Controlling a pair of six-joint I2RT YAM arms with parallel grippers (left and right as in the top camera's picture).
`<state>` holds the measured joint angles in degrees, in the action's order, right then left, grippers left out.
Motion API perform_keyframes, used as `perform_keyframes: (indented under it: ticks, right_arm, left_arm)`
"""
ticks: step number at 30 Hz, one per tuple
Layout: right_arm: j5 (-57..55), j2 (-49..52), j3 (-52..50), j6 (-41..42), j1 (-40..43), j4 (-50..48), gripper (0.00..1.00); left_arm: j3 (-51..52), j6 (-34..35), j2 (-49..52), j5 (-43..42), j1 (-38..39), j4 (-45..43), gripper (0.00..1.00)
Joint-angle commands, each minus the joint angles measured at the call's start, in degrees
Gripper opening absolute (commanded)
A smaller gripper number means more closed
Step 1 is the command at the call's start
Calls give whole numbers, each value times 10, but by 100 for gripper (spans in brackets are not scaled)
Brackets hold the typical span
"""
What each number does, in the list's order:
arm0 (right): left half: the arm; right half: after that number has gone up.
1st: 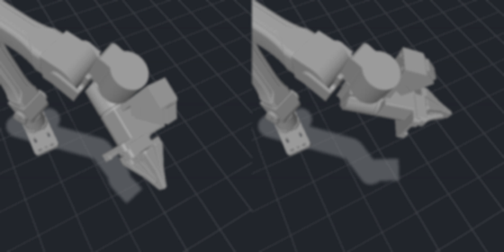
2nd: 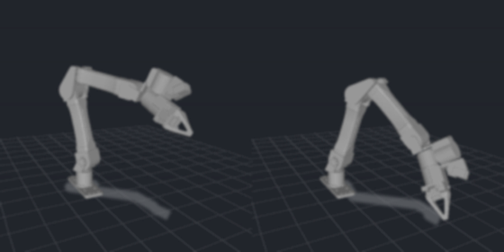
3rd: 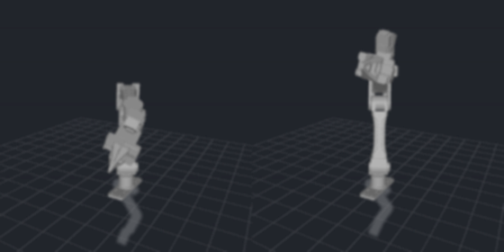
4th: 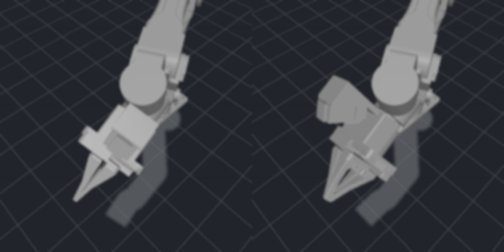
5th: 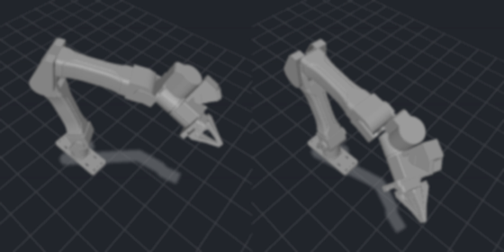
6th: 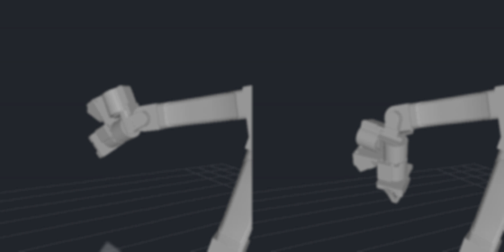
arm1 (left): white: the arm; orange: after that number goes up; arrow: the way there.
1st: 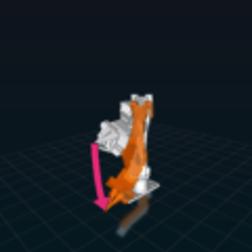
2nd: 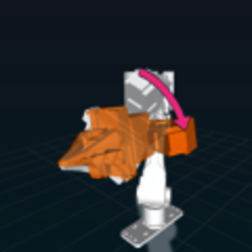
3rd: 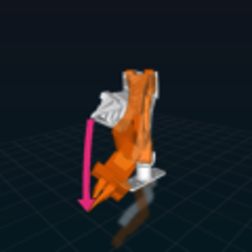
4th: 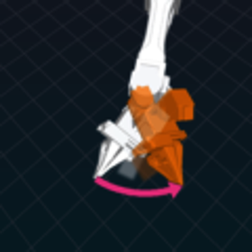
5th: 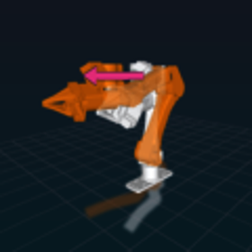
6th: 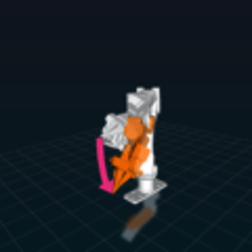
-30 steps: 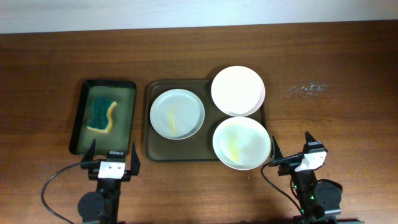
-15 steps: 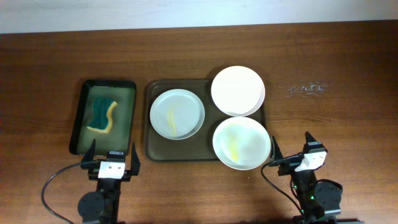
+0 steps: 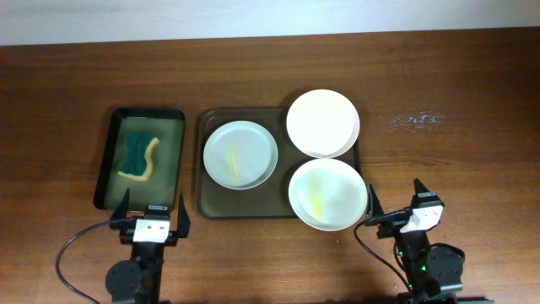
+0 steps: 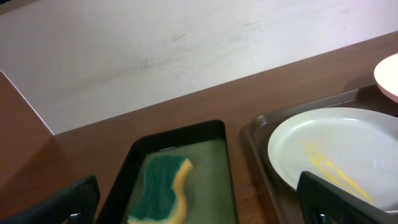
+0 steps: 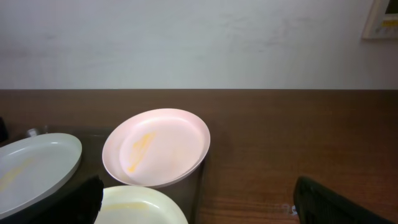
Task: Clean dirty plates on tray and stack at the side
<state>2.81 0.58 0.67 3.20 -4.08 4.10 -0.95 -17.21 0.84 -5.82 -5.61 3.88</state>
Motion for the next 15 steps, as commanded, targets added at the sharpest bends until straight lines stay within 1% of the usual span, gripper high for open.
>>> perform_keyframes:
  ticks: [1, 6, 9, 13, 15]
  right_arm:
    - [-3, -3, -3, 4, -4, 2, 98]
    - [-3, -3, -3, 4, -4, 2, 98]
    - [-3, -3, -3, 4, -4, 2, 99]
    - [-3, -3, -3, 4, -4, 2, 98]
    - [-3, -3, -3, 4, -4, 2, 98]
  left_arm:
    - [4, -11, -5, -11, -2, -2, 99]
    - [4, -8, -5, -12, -2, -7, 99]
    - [4, -4, -5, -39, -2, -14, 99]
    - [4, -4, -5, -41, -2, -29, 99]
    - [4, -4, -5, -61, -2, -39, 99]
